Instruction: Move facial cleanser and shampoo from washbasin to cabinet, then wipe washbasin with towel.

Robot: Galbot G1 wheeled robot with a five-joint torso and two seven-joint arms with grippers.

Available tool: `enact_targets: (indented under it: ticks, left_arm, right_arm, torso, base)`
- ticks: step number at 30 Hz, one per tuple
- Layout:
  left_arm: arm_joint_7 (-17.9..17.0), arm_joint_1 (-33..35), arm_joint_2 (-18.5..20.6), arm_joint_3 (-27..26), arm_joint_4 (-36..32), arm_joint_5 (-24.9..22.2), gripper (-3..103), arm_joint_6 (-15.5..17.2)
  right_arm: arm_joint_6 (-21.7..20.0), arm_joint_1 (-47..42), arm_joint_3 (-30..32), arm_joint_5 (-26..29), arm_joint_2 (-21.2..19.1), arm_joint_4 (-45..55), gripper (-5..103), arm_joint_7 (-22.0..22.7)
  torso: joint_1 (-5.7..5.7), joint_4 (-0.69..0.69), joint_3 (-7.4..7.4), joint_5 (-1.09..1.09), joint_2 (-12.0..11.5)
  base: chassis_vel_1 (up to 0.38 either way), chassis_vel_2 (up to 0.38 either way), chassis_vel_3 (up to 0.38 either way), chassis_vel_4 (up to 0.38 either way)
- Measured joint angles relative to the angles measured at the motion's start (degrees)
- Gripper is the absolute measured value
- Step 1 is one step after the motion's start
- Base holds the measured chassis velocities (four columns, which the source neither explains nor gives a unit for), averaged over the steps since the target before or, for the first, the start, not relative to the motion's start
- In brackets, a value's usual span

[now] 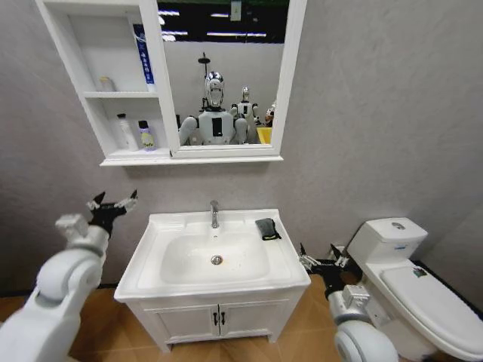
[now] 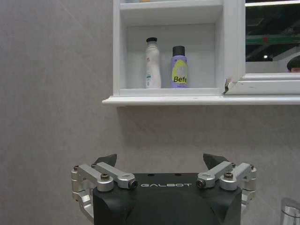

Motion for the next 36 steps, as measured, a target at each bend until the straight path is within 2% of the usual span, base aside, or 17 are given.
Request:
enact_targets:
  ticks: [3,4,5,6,8,9,10,18,20,23,36]
  left_arm:
    - [5.7,8.0,-5.8,-4.8,-3.2,2.9,100,-3.0]
    - [5.7,8.0,-5.8,-4.8,-3.2,2.9,100,-3.0]
    - [7.8,11.4,-7.8,-6.8,-4.3,3.2,100,-4.0]
    - [7.8,11.4,-7.8,-6.8,-4.3,3.2,100,-4.0]
    - [11.1,18.1,-11.2,-9.2,-5.9,3.2,100,-6.3]
    - [11.1,18.1,-11.2,-9.2,-5.9,3.2,100,-6.3]
    - [13.0,22.2,-13.6,-10.2,-7.1,3.0,100,-8.1]
    - [14.3,26.2,-18.9,-9.6,-7.9,4.1,100,-11.7]
    - [14.5,26.0,-20.2,-8.1,-7.3,6.7,100,-12.0]
    - [14.8,25.7,-20.7,-7.2,-6.6,8.7,100,-12.4]
    - [14.8,25.2,-20.6,-6.9,-6.4,8.9,100,-12.4]
  right_arm:
    - [0.0,-0.2,0.1,0.3,-0.2,0.2,100,0.0]
    - [0.0,-0.2,0.1,0.3,-0.2,0.2,100,0.0]
    - [0.0,-0.2,0.0,0.3,-0.2,0.2,100,0.0]
    - [0.0,-0.2,0.0,0.3,-0.2,0.2,100,0.0]
    - [0.1,-0.1,-0.4,0.3,-0.2,0.0,100,-0.1]
    - [0.1,-0.1,-0.4,0.3,-0.2,0.0,100,-0.1]
    - [0.1,0.0,-0.8,0.3,-0.3,-0.2,100,-0.2]
    - [0.1,0.7,-1.3,0.6,-0.9,-0.5,100,-0.3]
    - [0.1,0.9,-1.4,1.0,-1.4,-0.6,100,-0.3]
    - [0.1,1.2,-1.3,1.5,-1.7,-0.7,100,-0.4]
    - [-0.1,2.4,-0.9,3.0,-3.2,-1.2,100,-0.3]
  torso:
    - [0.00,-0.03,0.00,0.00,0.0]
    - [0.00,-0.03,0.00,0.00,0.0]
    - [0.00,-0.03,0.00,0.01,0.0]
    - [0.00,-0.03,0.00,0.01,0.0]
    - [0.00,-0.02,0.00,0.01,0.0]
    - [0.00,-0.02,0.00,0.01,0.0]
    - [-0.01,-0.01,0.00,0.01,0.0]
    - [0.00,-0.02,0.01,0.01,0.0]
    - [0.01,-0.02,0.01,0.00,0.0]
    - [0.01,-0.02,0.01,0.00,0.0]
    - [0.01,-0.03,0.01,0.00,0.0]
  base:
    - [0.000,0.000,0.000,0.000]
    - [0.000,0.000,0.000,0.000]
    - [0.000,0.000,0.000,0.000]
    - [0.000,0.000,0.000,0.000]
    - [0.000,0.000,0.000,0.000]
    - [0.000,0.000,0.000,0.000]
    - [0.000,0.000,0.000,0.000]
    - [0.000,0.000,0.000,0.000]
    - [0.000,0.000,0.000,0.000]
    - [0.000,0.000,0.000,0.000]
    - [0.000,0.000,0.000,0.000]
